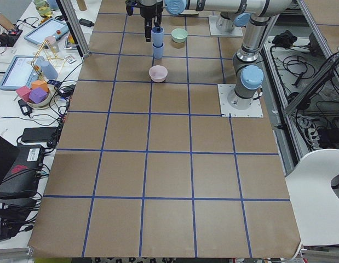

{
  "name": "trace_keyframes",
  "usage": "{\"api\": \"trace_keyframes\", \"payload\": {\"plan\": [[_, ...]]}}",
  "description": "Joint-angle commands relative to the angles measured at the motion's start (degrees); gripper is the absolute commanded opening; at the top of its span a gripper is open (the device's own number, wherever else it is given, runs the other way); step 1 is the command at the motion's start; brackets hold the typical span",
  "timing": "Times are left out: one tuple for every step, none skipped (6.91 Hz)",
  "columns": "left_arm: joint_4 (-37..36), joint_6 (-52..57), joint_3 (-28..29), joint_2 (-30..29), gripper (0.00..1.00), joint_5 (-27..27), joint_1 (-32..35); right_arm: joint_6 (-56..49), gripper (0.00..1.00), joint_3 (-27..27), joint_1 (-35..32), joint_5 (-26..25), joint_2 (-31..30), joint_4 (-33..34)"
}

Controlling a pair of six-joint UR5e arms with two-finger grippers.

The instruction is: Stack blue cups with both arms

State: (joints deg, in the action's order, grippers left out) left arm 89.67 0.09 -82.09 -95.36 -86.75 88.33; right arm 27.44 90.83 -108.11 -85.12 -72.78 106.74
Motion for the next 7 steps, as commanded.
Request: {"api": "trace_keyframes", "payload": {"plan": [[0.07,0.0,0.0,0.0,1.0,0.0,0.0,0.16,1.0,-0.3,0.0,-0.22,-0.34,0.66],[0.07,0.0,0.0,0.0,1.0,0.0,0.0,0.07,1.0,-0.74,0.09,-0.65,-1.22,0.58],[0.07,0.0,0.0,0.0,1.0,0.0,0.0,-0.1,1.0,-1.01,0.09,-0.83,-2.44,0.14],[0.07,0.0,0.0,0.0,1.0,0.0,0.0,-0.8,1.0,-1.09,1.22,-0.92,-3.85,0.14],[-0.02,0.0,0.0,0.0,1.0,0.0,0.0,-3.33,1.0,-0.49,2.19,-1.44,-5.86,-0.03],[0.07,0.0,0.0,0.0,1.0,-0.09,0.0,-7.8,1.0,-0.48,5.5,-1.88,-7.02,-1.69],[0.07,0.0,0.0,0.0,1.0,-0.09,0.0,-16.28,1.0,-0.31,8.84,-2.15,-9.2,-5.36]]}}
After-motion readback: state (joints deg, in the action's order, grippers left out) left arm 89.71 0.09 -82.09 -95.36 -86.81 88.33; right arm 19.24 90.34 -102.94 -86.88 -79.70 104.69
